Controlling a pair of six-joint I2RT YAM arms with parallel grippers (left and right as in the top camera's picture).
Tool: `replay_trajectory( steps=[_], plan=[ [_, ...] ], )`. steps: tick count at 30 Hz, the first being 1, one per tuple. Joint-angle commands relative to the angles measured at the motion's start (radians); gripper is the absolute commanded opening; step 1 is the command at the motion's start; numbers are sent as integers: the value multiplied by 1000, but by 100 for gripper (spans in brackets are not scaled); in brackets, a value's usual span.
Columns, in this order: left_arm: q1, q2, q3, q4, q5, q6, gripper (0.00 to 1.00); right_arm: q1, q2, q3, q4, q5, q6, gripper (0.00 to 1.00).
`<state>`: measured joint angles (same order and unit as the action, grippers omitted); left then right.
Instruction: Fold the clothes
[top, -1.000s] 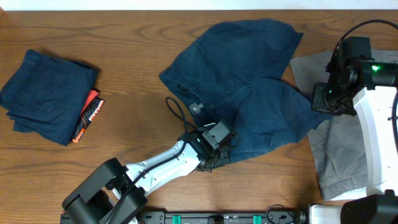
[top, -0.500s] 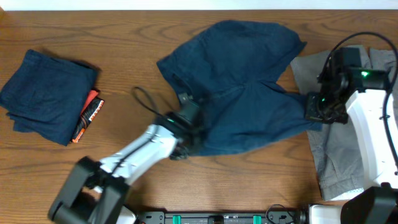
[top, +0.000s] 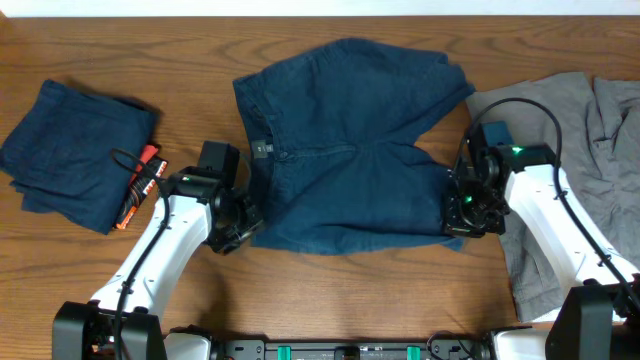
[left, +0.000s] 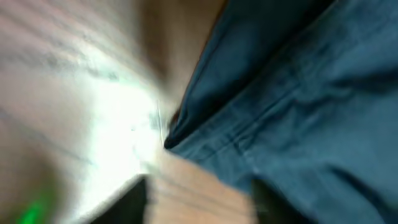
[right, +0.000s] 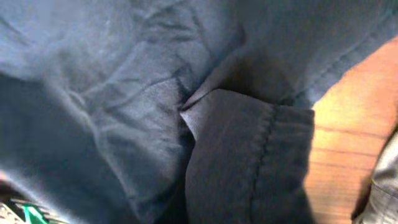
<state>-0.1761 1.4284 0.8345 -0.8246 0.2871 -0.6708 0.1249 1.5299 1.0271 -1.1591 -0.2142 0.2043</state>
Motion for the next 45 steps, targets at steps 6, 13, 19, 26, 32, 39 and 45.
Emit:
replay_trajectory(
  steps=[6,13,19,26,32,39,45],
  plan=[
    [-35,-5,-37,-29,68,-87,98,9,-2,-1,57,-11,27,4],
    [-96,-5,-165,220,64,-261,99,9,-2,-1,71,-11,27,4],
    [-110,-5,-250,397,-10,-327,62,9,-2,-1,78,-10,27,4],
    [-109,-18,-245,357,37,-248,6,-2,-2,-1,71,98,95,2],
    [-109,-172,-178,61,38,-50,6,-63,-40,3,54,112,105,1],
    [-109,-482,-10,-192,37,117,6,-87,-248,95,11,113,45,1],
    [-109,-689,108,-230,30,111,6,-87,-390,214,25,117,16,1]
  ],
)
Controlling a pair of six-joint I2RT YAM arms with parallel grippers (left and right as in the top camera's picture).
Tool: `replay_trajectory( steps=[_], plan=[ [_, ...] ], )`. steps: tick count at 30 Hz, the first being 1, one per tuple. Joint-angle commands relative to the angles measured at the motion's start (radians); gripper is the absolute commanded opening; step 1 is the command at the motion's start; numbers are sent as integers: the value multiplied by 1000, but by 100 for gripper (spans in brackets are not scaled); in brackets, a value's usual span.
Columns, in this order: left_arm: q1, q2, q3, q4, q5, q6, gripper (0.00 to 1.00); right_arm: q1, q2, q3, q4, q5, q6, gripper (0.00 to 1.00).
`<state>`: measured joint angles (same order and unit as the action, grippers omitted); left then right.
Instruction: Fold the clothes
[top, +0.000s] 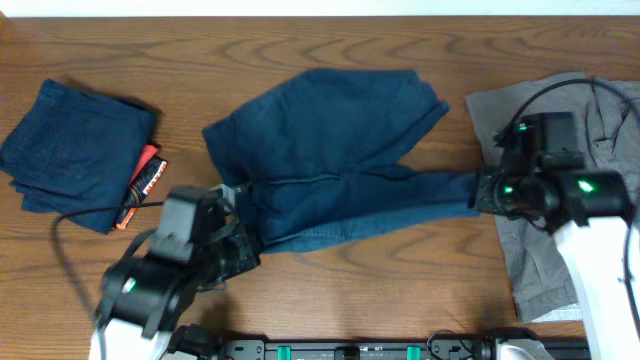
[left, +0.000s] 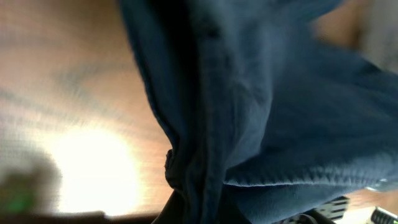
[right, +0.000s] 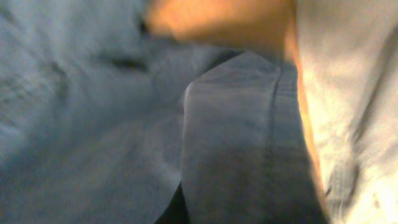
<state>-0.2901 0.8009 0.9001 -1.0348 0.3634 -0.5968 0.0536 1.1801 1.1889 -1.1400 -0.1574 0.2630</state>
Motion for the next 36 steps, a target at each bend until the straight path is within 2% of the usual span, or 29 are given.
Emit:
replay_trajectory(
  steps=[1,6,9,11,21,26,31,34,36],
  plan=[
    [5,-87,52,-23,-54,24,6,-15,-50,72,8,79,-44,1],
    [5,-161,56,-38,-161,-82,6,-15,-48,124,62,131,-93,1],
    [5,-155,55,-28,-299,-167,6,-14,-29,124,188,130,-106,1],
    [5,-135,54,-2,-375,-178,6,-10,0,124,295,123,-114,1],
    [6,153,53,132,-694,-338,6,60,286,124,691,95,-116,3],
    [39,340,53,238,-732,-390,6,95,460,124,835,70,-130,9],
    [124,523,53,315,-731,-491,7,124,624,124,1002,0,-131,7],
    [164,613,53,379,-714,-501,9,146,704,124,1099,-46,-130,5],
    [182,655,53,409,-713,-500,9,162,745,124,1131,-55,-130,8]
  ],
)
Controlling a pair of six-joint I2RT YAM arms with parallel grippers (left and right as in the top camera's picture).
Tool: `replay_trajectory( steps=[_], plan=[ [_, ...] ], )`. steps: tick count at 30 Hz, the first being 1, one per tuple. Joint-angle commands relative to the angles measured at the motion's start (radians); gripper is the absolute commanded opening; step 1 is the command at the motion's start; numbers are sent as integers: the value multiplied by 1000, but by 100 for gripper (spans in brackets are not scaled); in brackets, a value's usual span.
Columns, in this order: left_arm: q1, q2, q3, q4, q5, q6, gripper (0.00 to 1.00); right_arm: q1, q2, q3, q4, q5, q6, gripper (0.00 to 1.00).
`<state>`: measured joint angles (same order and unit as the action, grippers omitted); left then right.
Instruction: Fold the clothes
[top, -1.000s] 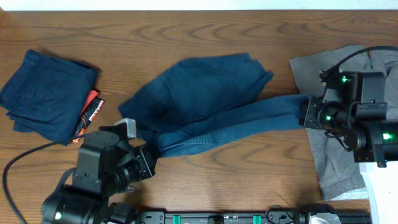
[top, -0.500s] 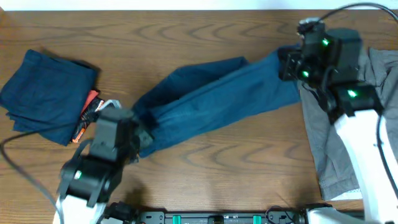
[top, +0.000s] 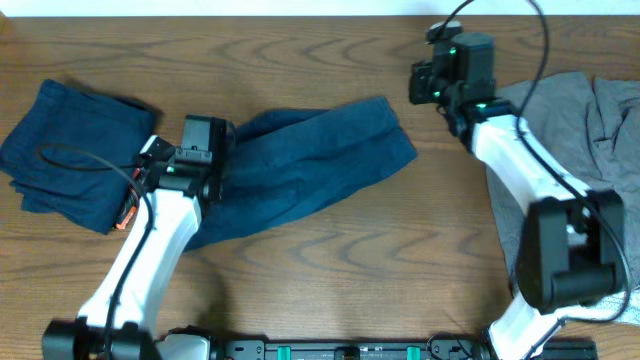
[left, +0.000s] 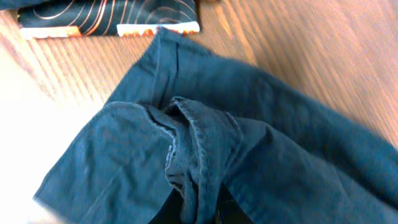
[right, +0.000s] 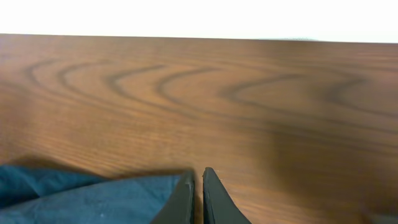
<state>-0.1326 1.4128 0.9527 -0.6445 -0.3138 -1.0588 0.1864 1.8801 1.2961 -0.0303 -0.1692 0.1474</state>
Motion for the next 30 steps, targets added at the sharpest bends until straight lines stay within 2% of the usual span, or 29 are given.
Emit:
replay_trajectory(
  steps=[1,5,9,14,18,23,30],
  plan=[
    [34,62,0,31,-35,-39,9,38,60,17,27,-44,-14,10],
    [53,90,0,50,-32,-38,9,60,84,17,2,-58,-32,15],
    [61,90,0,52,-37,-16,10,76,84,17,-60,-108,-80,25],
    [79,90,0,62,-40,-13,14,88,90,17,-171,-121,-83,24],
    [89,91,0,93,-39,-13,17,97,92,17,-285,-133,-91,13],
    [90,91,0,85,-39,-12,17,114,92,17,-357,-203,-131,13],
    [90,91,0,78,-39,-12,17,142,111,17,-364,-181,-150,17]
  ],
)
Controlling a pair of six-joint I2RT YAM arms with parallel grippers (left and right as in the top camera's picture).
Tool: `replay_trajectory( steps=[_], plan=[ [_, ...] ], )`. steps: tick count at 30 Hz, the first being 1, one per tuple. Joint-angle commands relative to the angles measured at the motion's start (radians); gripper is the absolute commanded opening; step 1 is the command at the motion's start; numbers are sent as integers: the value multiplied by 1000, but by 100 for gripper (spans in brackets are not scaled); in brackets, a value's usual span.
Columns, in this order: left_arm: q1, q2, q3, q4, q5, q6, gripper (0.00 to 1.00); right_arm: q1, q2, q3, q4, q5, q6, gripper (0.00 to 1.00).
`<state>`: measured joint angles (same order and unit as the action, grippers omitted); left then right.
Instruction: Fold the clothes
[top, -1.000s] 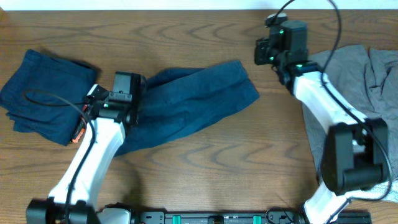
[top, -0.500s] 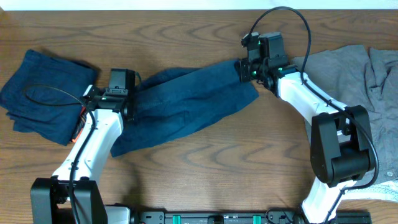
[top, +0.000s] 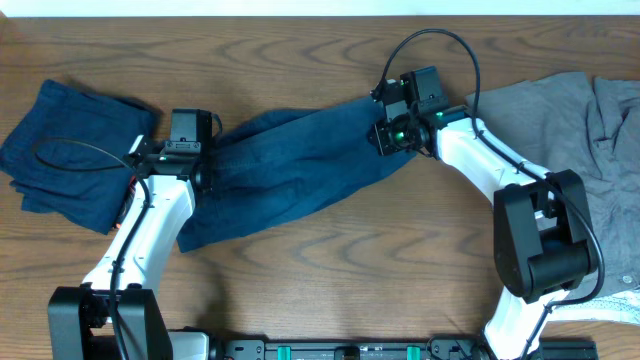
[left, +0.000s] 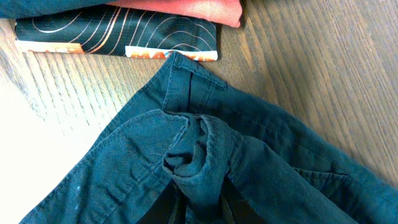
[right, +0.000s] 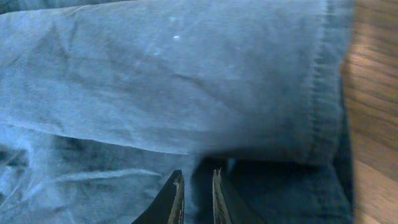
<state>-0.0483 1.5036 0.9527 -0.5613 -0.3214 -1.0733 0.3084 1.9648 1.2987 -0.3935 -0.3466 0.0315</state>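
Dark blue denim shorts (top: 290, 170) lie folded lengthwise in a slanted band across the middle of the table. My left gripper (top: 197, 178) is at their left end, shut on a bunched piece of the waistband (left: 193, 158); in the left wrist view that gripper (left: 198, 198) has cloth pinched between its fingers. My right gripper (top: 387, 138) is low over the shorts' right end. In the right wrist view the right gripper (right: 198, 177) has its fingers a little apart above the hemmed leg (right: 323, 81), with only shadowed cloth below.
A folded dark blue garment (top: 65, 150) lies at the far left, with an orange and black packet (top: 133, 195) at its edge, close to my left arm. Crumpled grey clothes (top: 565, 120) cover the right side. Brown wooden table (top: 330, 290) shows in front.
My right gripper was shut and empty over bare wood beyond the shorts' far right end; now it is down over that end with fingers slightly apart. The left gripper still holds the waistband, a little further left.
The shorts lay spread flat with both grippers at their near corners. Then both held the near edge, stretched between them. Then the shorts lay doubled lengthwise, the right gripper had let go, and the left kept hold. Now the right is over the leg end.
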Motion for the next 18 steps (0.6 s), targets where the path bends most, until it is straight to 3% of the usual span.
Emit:
replay_trajectory(
  steps=[1,3,7,10,13,18],
  plan=[
    [6,0,0,-5,-32,2,17,23,36,14,2,10,-34,18],
    [6,0,0,-5,-32,2,17,27,64,14,19,21,-33,24],
    [6,0,0,-5,-32,2,17,29,114,14,119,21,-19,24],
    [6,0,0,-5,-32,2,17,29,129,14,278,27,7,26],
    [6,0,0,-5,-32,2,17,29,130,14,502,43,53,39],
    [6,0,0,-5,-32,2,17,29,130,15,739,43,164,40]
  ],
)
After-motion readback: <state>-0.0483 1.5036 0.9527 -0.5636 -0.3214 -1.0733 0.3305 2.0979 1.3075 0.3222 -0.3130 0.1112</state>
